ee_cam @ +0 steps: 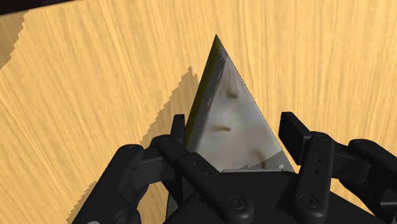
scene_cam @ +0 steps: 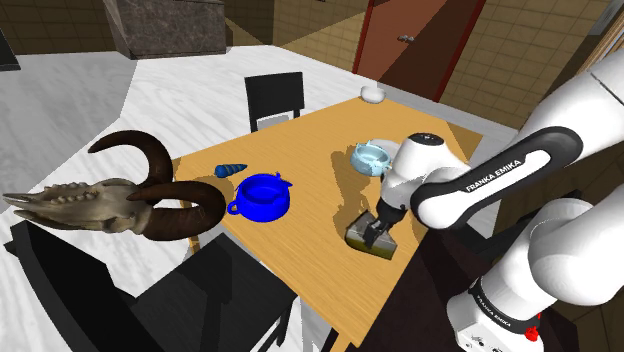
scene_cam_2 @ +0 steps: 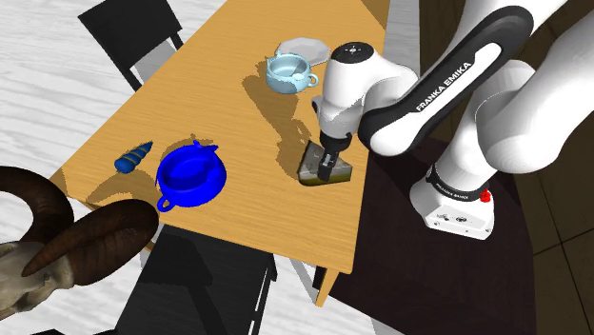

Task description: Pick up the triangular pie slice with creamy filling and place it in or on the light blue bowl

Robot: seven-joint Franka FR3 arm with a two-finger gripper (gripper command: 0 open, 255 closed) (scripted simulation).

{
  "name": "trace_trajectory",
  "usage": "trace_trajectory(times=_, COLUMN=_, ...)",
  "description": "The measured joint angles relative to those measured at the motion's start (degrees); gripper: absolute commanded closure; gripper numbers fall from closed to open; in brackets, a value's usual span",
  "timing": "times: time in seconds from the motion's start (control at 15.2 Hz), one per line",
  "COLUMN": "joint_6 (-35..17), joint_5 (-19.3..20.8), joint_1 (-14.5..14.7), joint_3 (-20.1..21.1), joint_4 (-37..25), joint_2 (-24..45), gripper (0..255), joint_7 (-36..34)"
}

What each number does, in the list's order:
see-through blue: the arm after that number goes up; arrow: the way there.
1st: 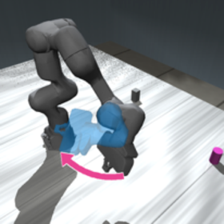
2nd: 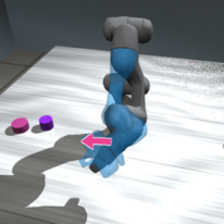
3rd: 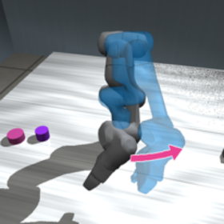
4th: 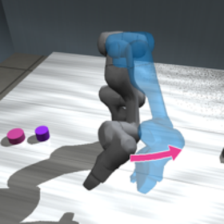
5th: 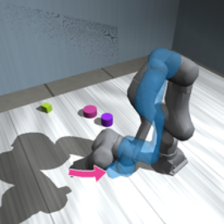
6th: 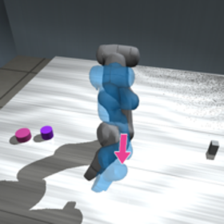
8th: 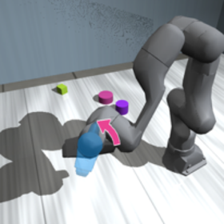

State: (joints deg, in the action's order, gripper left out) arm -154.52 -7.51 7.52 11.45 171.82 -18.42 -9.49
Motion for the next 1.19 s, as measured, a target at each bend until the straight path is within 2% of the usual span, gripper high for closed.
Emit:
trace_trajectory(times=0.33, joint_6=7.00, joint_5=-0.22, joint_1=0.40, joint_3=-0.67, joint_4=-0.65, joint_2=-6.39, gripper=255, joint_7=0.39)
trace_trajectory(times=1.19, joint_6=22.63, joint_5=0.27, joint_1=0.72, joint_3=-1.77, joint_4=-4.81, joint_2=-17.85, gripper=255, joint_7=0.36)
